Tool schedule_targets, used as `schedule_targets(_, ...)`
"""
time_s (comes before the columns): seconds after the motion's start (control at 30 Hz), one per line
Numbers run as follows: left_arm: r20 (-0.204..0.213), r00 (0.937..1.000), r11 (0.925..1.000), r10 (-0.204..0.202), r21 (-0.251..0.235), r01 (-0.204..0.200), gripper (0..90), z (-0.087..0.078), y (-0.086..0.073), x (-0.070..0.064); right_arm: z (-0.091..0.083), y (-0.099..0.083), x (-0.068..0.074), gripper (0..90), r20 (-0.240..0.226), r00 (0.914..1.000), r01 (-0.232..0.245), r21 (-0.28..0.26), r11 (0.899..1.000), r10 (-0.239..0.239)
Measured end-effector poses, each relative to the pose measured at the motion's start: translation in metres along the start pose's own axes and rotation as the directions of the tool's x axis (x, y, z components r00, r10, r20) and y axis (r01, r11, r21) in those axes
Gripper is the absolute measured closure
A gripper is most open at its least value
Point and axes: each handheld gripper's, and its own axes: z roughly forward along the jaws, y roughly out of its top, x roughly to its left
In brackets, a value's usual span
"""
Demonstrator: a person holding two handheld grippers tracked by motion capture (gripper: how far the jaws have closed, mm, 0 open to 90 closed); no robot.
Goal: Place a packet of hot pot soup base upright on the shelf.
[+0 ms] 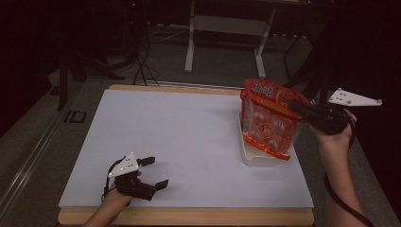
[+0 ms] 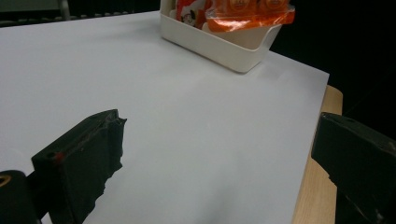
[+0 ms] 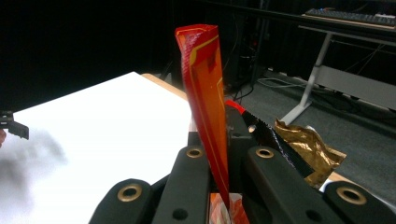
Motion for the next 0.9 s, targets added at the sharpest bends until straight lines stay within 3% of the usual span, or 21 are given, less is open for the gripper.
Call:
schedule_targets(0.47, 0.004, 1.0000, 1.0000, -0.005, 0.001, 0.005, 2.5, 0.002, -0.001, 0.000, 0.021, -0.005, -0.007, 90.0, -0.005, 1.0000, -0.003, 0.020, 1.000, 0.004)
schedule_targets(0.7, 0.007, 0.9998, 0.9999, -0.016, -0.003, 0.016, 2.4, 0.001, -0.002, 0.000, 0.018, -0.018, -0.014, 90.0, -0.027, 0.9980, -0.057, -0.005, 0.998, 0.057)
schedule_targets(0.9, 0.008, 0.9999, 0.9999, -0.010, 0.004, 0.010, 2.4, 0.002, -0.002, -0.001, 0.020, -0.034, -0.014, 90.0, -0.016, 0.9970, -0.075, 0.041, 0.996, 0.076)
